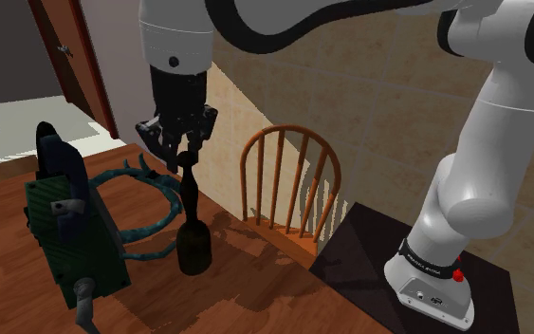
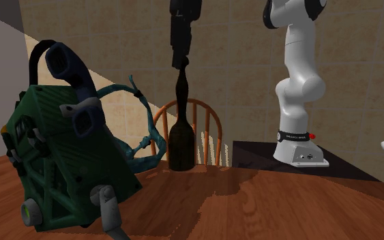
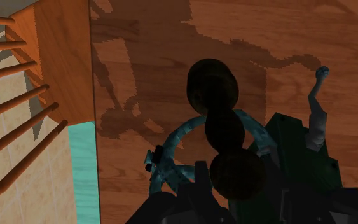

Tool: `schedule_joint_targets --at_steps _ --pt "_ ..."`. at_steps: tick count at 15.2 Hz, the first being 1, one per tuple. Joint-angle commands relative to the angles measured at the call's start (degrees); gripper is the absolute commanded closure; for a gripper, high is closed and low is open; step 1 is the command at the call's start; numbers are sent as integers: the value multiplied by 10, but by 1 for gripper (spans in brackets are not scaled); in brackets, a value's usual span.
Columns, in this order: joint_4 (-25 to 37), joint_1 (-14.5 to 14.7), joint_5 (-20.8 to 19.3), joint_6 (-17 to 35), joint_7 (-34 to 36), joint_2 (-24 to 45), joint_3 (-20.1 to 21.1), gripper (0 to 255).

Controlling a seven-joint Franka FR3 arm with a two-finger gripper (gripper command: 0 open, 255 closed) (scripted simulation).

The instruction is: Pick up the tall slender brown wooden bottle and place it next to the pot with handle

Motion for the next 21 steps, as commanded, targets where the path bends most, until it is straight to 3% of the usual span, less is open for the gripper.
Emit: schedule_joint_targets --at_steps 1,21 --pt "19 2 -1 -17 1 3 1 255" --pt "233 27 -34 -190 5 55 12 255"
